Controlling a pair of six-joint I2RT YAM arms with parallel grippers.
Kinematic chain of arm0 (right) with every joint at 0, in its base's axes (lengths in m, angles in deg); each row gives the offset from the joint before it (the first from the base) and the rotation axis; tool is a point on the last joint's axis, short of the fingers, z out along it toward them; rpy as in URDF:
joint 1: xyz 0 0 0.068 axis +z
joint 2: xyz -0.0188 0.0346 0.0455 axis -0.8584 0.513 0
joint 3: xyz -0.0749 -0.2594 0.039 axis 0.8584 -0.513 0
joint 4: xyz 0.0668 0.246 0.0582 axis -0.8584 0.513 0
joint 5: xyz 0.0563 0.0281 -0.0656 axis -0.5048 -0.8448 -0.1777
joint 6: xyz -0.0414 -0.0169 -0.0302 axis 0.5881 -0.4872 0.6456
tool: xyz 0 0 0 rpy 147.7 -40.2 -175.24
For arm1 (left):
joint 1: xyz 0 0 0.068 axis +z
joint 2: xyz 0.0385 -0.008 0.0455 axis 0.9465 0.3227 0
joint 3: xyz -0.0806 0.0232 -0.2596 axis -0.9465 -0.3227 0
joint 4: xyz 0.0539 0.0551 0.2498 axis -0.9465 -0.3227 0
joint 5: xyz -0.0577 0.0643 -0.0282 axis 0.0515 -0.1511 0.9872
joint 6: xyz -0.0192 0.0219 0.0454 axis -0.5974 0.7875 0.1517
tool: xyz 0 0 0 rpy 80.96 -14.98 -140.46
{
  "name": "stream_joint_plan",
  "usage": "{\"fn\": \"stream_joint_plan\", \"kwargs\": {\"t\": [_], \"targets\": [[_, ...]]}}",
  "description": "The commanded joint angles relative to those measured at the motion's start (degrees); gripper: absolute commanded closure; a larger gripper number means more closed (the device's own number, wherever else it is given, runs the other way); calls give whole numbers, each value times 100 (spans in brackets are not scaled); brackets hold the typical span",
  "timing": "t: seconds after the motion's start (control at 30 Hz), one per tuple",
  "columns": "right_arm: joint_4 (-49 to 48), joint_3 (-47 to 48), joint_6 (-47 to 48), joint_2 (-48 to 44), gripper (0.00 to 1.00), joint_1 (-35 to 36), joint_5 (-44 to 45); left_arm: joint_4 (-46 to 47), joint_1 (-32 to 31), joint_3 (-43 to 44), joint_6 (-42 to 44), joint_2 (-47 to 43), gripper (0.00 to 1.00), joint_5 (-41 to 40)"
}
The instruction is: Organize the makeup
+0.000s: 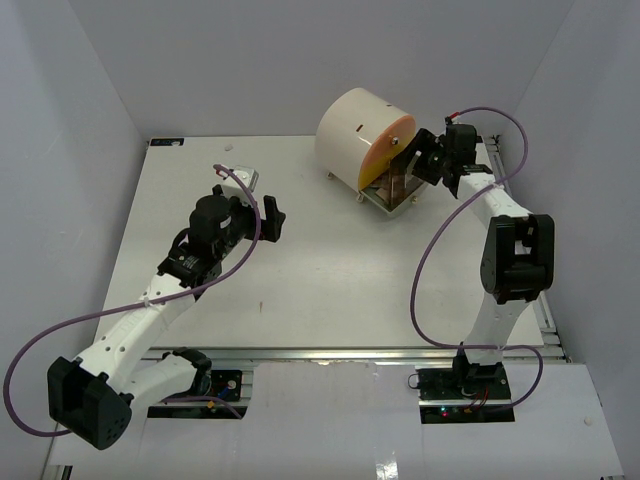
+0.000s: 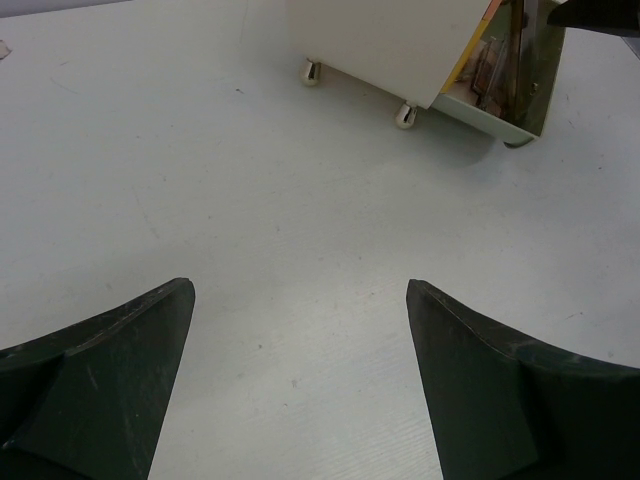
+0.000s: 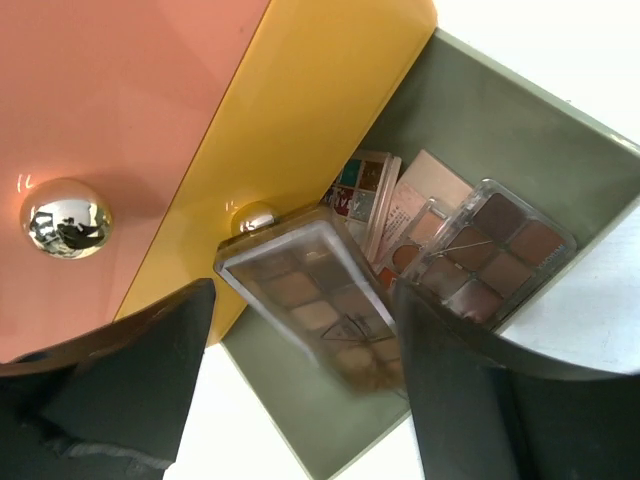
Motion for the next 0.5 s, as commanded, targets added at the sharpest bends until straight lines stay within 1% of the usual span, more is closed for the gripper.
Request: {"fn": "stream_joint_plan", "kwargs": {"t": [0.0,0.13,0.3,0.4,0.43,0.47], "targets": [[-384,245,-8,-128,17,17,-82,8,61,25,30,-47,2,8],[-415,-18,269,-468,18,17,-11,10,89,25,30,-60,2,41],[-718,-719,1115,-1253,20,8,166,28,98,16,24,-76,2,89],[-879,-1038,1617,-1597,23,14,-44,34,98,16,9,-52,2,139],[-891,-1098,1836,-1632,24,17,-235,36,98,14,2,-47,2,146],[-884,-1109,2109,-1643,25,17,-629,39,98,7,-1,-40,2,150]]}}
